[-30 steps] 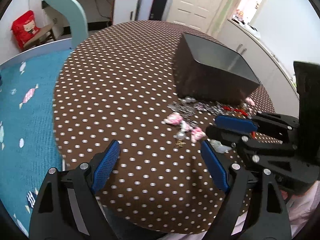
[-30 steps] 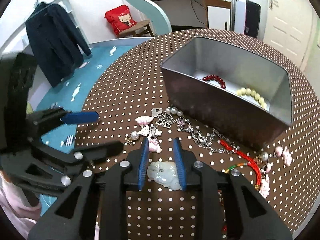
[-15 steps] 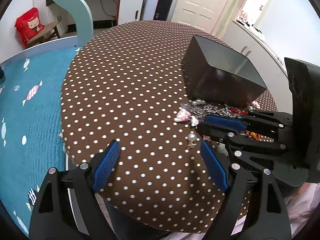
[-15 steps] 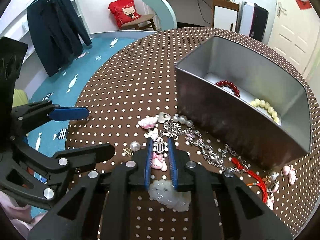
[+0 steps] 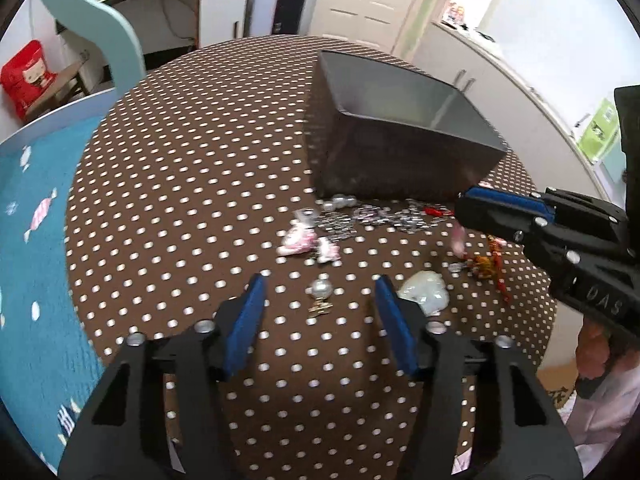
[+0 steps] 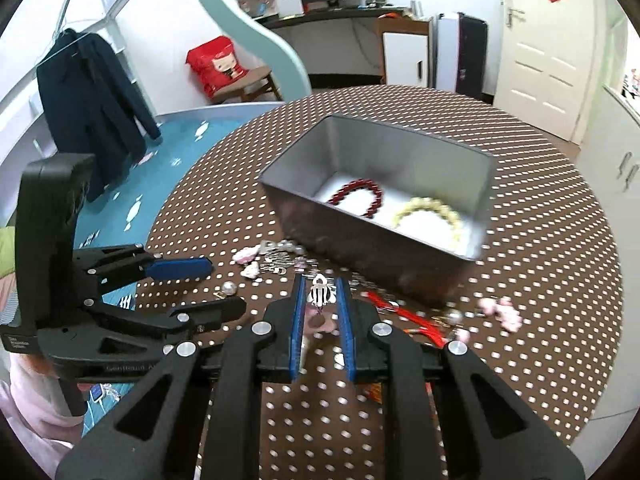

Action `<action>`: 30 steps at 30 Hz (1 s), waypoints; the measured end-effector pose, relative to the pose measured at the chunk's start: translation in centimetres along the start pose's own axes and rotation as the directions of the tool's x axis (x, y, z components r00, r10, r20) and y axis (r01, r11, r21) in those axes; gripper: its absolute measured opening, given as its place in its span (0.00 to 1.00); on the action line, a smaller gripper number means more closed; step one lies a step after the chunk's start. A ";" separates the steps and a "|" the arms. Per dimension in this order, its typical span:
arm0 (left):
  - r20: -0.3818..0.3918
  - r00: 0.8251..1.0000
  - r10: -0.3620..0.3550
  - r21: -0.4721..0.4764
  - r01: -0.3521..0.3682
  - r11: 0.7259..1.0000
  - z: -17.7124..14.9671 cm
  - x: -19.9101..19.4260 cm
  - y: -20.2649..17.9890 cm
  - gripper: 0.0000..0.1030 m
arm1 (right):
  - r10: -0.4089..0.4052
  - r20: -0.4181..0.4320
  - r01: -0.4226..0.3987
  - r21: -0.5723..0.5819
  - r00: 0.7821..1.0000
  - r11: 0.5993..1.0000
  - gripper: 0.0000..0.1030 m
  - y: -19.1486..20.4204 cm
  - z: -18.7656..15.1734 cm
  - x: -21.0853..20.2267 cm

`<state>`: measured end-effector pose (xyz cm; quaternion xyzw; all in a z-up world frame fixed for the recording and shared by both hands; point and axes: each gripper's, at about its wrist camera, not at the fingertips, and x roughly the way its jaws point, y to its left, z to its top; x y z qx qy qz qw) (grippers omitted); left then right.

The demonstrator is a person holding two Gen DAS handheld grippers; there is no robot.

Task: Organize jewelry
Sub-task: 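Carry the silver charm into the grey tray and open the right tool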

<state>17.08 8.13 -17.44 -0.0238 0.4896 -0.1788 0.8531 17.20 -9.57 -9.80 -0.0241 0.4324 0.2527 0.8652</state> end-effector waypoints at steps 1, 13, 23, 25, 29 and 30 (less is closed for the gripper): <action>0.001 1.000 0.010 0.008 -0.010 1.000 0.0 0.1 -0.2 0.35 | -0.005 0.004 0.005 0.005 1.000 1.000 0.14 -0.1 0.0 -0.1; -0.006 0.999 0.047 0.010 -0.047 0.999 0.2 0.6 -0.6 0.10 | -0.028 0.032 0.027 0.055 0.999 0.998 0.14 -1.7 -0.7 -1.5; 0.054 0.999 -0.005 0.013 0.004 1.000 2.3 -1.4 -1.1 0.10 | -0.045 0.060 0.041 0.063 0.997 0.997 0.14 -2.7 -0.2 -2.7; 0.073 0.997 -0.011 0.019 0.010 1.000 3.7 -1.9 -1.3 0.10 | -0.041 0.067 0.036 0.071 0.997 0.997 0.14 -2.9 0.0 -3.0; 0.128 0.991 -0.040 0.030 0.036 0.999 5.8 -3.1 -1.6 0.10 | -0.056 0.089 0.049 0.077 0.994 0.996 0.14 -3.4 0.9 -3.5; 0.138 0.989 -0.042 0.032 0.038 0.999 6.2 -3.3 -1.7 0.10 | -0.057 0.096 0.049 0.079 0.994 0.996 0.14 -3.5 1.1 -3.6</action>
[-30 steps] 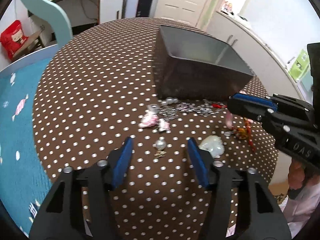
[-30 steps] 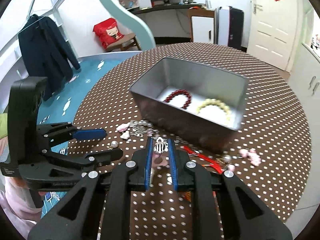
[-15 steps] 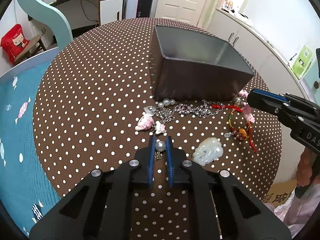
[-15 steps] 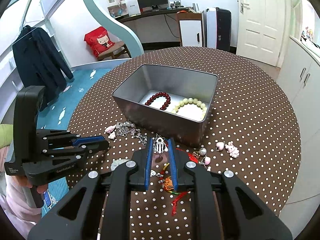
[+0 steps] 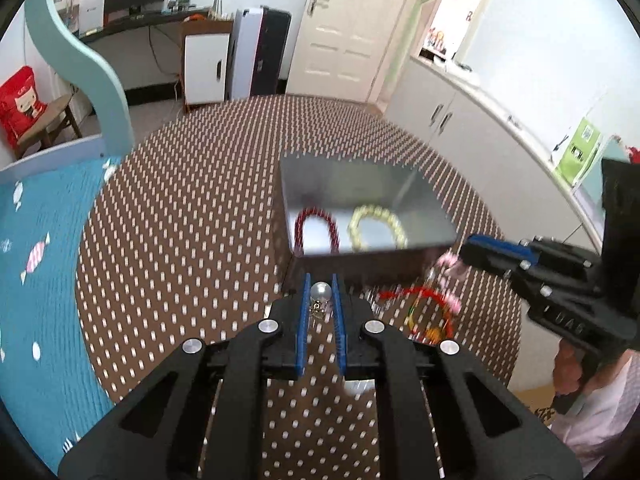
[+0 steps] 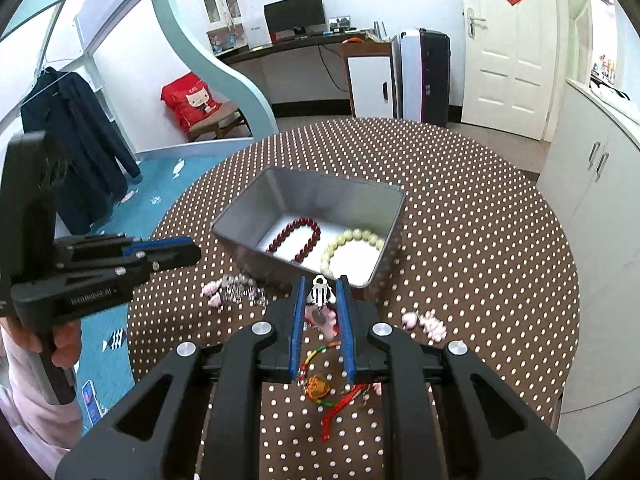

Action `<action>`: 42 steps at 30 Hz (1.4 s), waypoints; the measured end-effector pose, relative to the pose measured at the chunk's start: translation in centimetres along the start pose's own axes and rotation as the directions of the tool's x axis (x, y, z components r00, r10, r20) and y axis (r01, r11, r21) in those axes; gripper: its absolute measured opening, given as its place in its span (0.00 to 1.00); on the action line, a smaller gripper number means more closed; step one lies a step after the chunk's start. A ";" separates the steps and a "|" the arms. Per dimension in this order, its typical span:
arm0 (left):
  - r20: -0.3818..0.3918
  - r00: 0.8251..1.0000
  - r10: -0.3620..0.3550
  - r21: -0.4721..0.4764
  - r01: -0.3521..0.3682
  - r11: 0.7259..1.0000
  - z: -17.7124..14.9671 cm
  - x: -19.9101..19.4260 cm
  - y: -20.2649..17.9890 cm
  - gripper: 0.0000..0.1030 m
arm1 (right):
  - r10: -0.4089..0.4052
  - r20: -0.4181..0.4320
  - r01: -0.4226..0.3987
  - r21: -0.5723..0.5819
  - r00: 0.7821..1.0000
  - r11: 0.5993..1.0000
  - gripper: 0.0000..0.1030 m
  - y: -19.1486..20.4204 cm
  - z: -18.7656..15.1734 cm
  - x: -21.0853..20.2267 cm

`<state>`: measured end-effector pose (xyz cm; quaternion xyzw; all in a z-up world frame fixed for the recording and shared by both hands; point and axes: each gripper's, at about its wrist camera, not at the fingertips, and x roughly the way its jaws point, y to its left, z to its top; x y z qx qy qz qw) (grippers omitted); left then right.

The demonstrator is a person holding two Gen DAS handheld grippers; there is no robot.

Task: Organize jewelry
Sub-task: 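Carry the silver charm into the grey tray and open the right tool, then grasp the white jade carving with the right tool while the left tool grasps a pink charm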

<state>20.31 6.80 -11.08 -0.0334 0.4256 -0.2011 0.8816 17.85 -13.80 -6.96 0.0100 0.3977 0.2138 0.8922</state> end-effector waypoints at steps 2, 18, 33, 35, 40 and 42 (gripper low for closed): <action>0.022 1.000 -0.013 0.007 0.013 1.000 0.7 -0.3 -0.5 0.10 | -0.010 0.010 0.010 0.004 1.000 1.000 0.14 -0.1 0.5 0.0; 0.074 0.986 -0.147 -0.052 0.151 0.987 4.0 3.0 -0.2 0.10 | 0.006 -0.008 -0.006 0.044 1.000 0.999 0.14 -1.3 4.7 2.5; 0.083 0.986 -0.147 -0.037 0.150 0.988 3.7 4.4 0.9 0.14 | -0.043 0.012 0.042 0.062 0.999 0.997 0.56 -0.8 4.9 1.4; 0.083 0.987 -0.139 -0.033 0.142 0.989 3.6 4.4 0.7 0.19 | -0.055 0.018 0.054 0.058 0.998 0.997 0.59 -0.8 4.7 1.1; 0.091 0.991 -0.097 -0.018 0.099 0.995 2.6 2.8 0.4 0.39 | -0.056 0.030 0.054 0.043 0.998 0.998 0.63 0.2 3.9 0.1; 0.094 0.994 -0.052 0.004 0.052 0.999 1.4 1.4 0.3 0.45 | -0.048 0.035 0.047 0.027 0.998 0.999 0.63 1.0 3.4 -0.1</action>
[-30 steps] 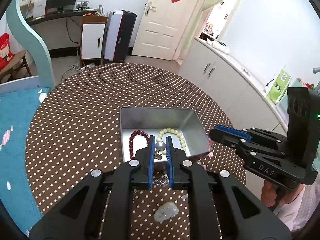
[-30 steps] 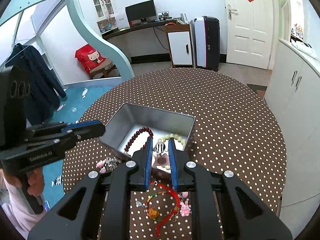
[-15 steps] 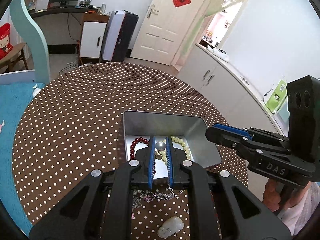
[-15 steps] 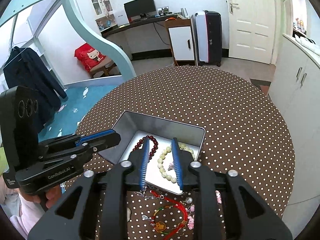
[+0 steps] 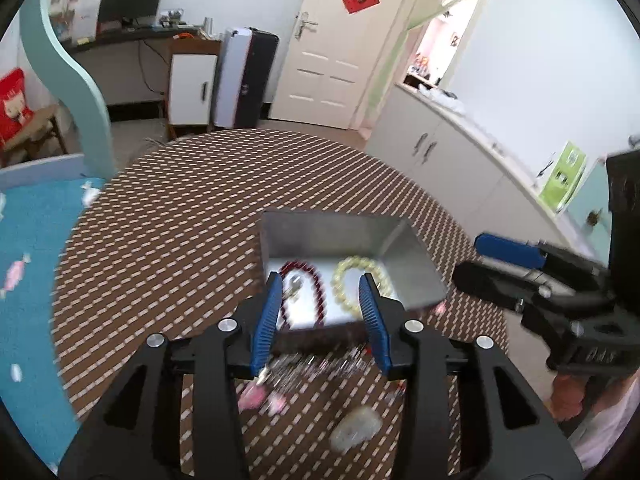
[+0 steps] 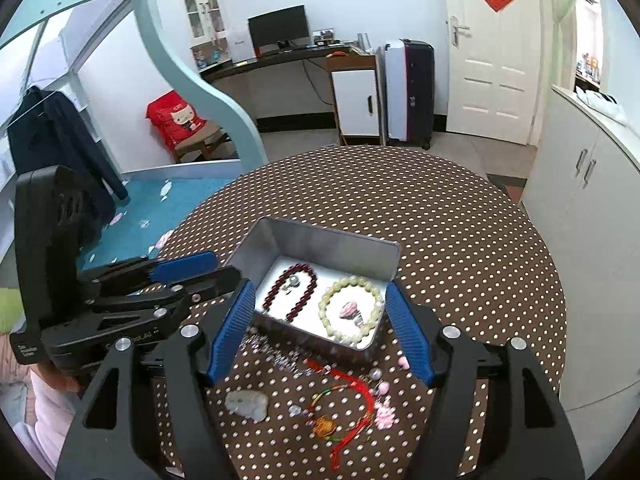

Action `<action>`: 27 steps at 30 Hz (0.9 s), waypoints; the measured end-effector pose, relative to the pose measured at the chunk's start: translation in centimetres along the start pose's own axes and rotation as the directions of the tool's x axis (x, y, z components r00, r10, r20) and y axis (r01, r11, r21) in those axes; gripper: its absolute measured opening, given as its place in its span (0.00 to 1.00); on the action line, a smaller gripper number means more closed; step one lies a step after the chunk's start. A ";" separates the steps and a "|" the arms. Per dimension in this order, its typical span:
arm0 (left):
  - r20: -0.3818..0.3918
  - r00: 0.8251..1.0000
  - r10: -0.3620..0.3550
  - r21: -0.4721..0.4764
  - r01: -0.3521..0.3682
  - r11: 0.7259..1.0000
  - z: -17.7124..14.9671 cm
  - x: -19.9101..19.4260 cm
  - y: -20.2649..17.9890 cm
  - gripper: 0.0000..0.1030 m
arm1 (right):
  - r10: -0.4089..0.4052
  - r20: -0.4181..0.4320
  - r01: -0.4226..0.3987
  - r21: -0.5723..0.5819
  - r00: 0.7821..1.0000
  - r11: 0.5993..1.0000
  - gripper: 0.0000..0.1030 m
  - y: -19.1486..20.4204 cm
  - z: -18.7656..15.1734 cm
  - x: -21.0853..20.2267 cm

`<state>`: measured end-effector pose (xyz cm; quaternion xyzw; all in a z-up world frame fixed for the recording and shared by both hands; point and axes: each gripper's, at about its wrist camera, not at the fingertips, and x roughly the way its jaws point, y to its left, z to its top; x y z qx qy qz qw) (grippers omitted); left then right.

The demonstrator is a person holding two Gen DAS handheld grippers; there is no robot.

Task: Organize jewelry
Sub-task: 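Grasp the white jade carving with the right tool while the left tool grasps a pink charm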

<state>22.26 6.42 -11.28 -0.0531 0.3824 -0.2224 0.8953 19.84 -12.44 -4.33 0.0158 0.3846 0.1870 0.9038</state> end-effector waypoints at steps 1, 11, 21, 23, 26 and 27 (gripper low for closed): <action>0.007 1.000 0.017 0.007 -0.017 1.000 -0.6 -0.7 0.1 0.51 | 0.013 0.001 -0.013 -0.012 1.000 1.000 0.63 0.4 -0.3 -0.1; -0.002 0.987 0.160 -0.025 -0.160 0.987 -5.7 -5.3 3.1 0.53 | 0.116 -0.103 -0.131 -0.158 0.988 0.979 0.62 6.0 -3.3 3.4; -0.123 0.990 0.065 0.029 -0.062 0.998 -6.9 -0.5 2.7 0.53 | 0.028 -0.170 -0.048 -0.110 0.985 0.993 0.62 3.5 -5.5 3.7; -0.141 0.989 0.040 0.033 -0.036 0.999 -7.1 0.7 2.5 0.53 | 0.028 -0.169 -0.045 -0.100 0.985 0.994 0.62 3.1 -5.8 3.2; -0.163 0.987 0.019 0.061 -0.009 0.998 -7.4 2.1 2.2 0.52 | 0.036 -0.175 -0.054 -0.097 0.984 0.994 0.62 3.1 -6.3 2.8; -0.162 0.987 0.012 0.067 -0.001 0.998 -7.6 2.3 2.1 0.52 | 0.038 -0.178 -0.056 -0.097 0.983 0.994 0.62 3.1 -6.4 2.7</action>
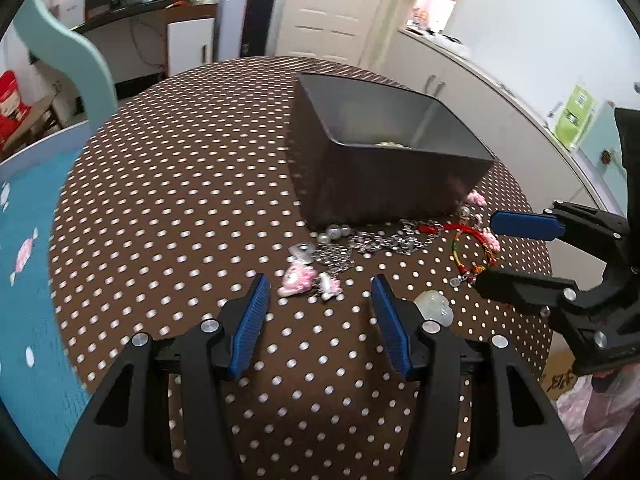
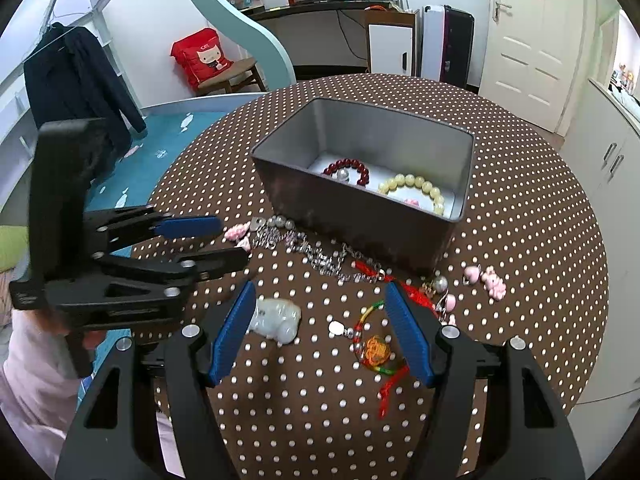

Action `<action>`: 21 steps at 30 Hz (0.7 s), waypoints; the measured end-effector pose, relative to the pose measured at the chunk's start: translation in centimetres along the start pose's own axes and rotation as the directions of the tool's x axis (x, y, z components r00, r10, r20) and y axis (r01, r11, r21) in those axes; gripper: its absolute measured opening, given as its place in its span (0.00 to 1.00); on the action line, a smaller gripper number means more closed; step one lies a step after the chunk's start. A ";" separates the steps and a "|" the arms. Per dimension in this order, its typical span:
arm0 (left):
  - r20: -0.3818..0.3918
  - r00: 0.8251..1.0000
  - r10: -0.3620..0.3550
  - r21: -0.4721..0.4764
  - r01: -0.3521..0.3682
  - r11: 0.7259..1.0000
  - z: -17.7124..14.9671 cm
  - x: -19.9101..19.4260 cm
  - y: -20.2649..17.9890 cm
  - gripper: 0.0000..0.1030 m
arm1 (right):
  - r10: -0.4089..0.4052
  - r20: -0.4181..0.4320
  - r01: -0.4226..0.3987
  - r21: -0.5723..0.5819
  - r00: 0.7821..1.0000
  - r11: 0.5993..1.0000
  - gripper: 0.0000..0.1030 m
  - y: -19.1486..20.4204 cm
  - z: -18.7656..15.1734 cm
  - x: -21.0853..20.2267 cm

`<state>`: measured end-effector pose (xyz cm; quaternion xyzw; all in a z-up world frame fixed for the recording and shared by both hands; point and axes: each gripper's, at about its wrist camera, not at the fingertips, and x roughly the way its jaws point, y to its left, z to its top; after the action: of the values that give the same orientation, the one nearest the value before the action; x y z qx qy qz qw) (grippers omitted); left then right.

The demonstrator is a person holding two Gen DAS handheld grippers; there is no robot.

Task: Organize jewelry
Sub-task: 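Grasp the white jade carving with the right tool while the left tool grasps a pink charm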

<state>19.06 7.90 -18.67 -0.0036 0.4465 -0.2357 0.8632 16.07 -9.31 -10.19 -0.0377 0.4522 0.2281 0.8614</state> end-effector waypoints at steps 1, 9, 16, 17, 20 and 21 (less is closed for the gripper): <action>0.006 1.000 0.003 0.007 -0.003 1.000 0.0 0.2 0.0 0.49 | 0.001 -0.003 -0.001 0.001 1.000 1.000 0.62 0.1 -0.1 0.0; 0.031 0.999 0.044 -0.006 -0.043 0.999 0.6 0.0 0.7 0.16 | 0.022 -0.033 -0.022 -0.018 0.999 1.000 0.62 1.3 -0.7 0.9; 0.066 0.996 0.064 -0.072 -0.059 0.996 -0.2 -2.1 2.0 0.16 | 0.061 -0.060 -0.065 -0.065 0.996 0.996 0.62 3.4 -1.5 1.7; 0.069 0.996 0.060 -0.076 -0.055 0.996 -0.4 -2.4 2.0 0.16 | 0.060 -0.063 -0.064 -0.070 0.996 0.996 0.62 3.5 -1.5 1.8; 0.091 0.995 0.030 -0.101 -0.021 0.995 -0.9 -3.4 2.2 0.16 | 0.038 -0.079 -0.044 -0.074 0.996 0.996 0.62 3.5 -1.6 2.6; 0.099 0.995 0.020 -0.109 -0.009 0.994 -1.0 -3.8 2.3 0.16 | 0.035 -0.081 -0.041 -0.073 0.996 0.997 0.60 3.4 -1.6 2.8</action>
<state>17.34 11.68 -16.83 -0.0588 0.4146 -0.2043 0.8848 14.76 -5.68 -12.89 -0.0704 0.4778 0.2594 0.8363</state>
